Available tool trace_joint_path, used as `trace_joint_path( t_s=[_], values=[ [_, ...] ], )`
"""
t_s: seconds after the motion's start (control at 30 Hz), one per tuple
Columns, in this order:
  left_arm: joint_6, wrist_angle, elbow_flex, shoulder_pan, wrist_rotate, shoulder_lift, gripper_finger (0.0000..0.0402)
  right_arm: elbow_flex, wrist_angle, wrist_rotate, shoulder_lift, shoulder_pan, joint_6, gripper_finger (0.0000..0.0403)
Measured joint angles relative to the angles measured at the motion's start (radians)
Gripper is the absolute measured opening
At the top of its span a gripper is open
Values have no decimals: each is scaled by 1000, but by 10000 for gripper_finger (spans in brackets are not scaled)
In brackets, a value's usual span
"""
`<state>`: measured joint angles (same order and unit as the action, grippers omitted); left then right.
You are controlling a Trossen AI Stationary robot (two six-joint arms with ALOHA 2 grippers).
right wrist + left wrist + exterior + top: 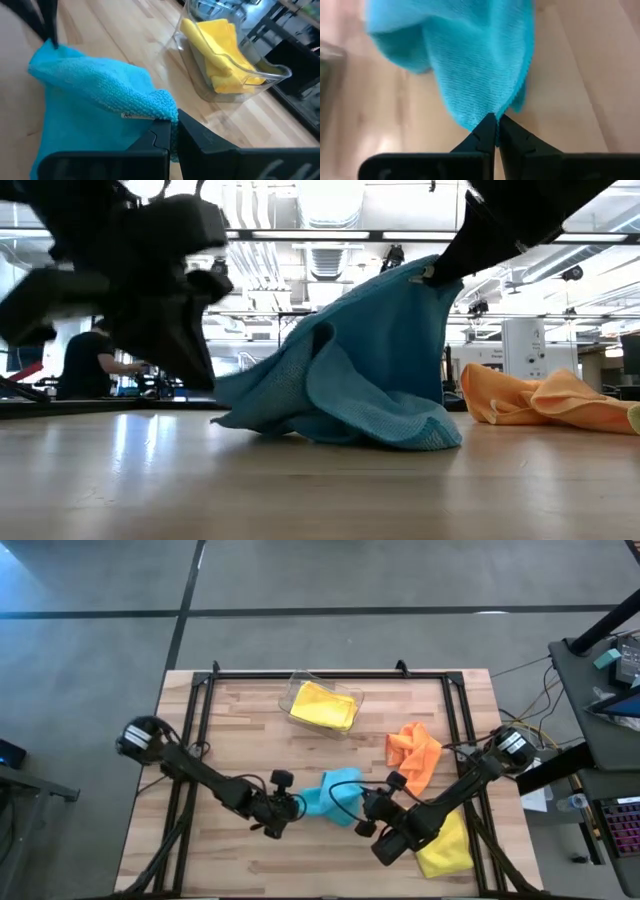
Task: Fold microfiber towels
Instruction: Fold the blue microfiber cloth
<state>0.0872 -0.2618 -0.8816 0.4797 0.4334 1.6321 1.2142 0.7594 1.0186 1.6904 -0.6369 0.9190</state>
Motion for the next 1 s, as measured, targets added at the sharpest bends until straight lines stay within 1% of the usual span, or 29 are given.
trace_joint_path(
  t_s=[0.13, 0.2, 0.37, 0.5, 0.67, 0.73, 0.83, 1.0],
  values=[
    [-45, -50, -13, 0, 51, -95, 0, 9, -1, -58, -50, 0, -36, 9],
    [-79, -46, -16, 0, 85, -151, 0, 10, 0, -59, -80, 0, -53, 9],
    [-173, -44, -28, -1, 209, -296, 0, 24, -3, -54, -182, 0, -120, 9],
    [-262, -38, -50, -9, 306, -398, 0, 41, -3, -32, -270, 7, -184, 9],
    [-406, -20, -108, -35, 319, -487, 0, 77, -10, -9, -377, 34, -272, 9],
    [-470, 1, -129, -48, 342, -511, 0, 97, -17, -2, -409, 47, -315, 9],
    [-576, 25, -178, -76, 367, -527, 0, 135, -16, 3, -445, 72, -372, 9],
    [-715, 26, -278, -146, 372, -528, 0, 218, -18, 3, -474, 125, -497, 9]
  ],
)
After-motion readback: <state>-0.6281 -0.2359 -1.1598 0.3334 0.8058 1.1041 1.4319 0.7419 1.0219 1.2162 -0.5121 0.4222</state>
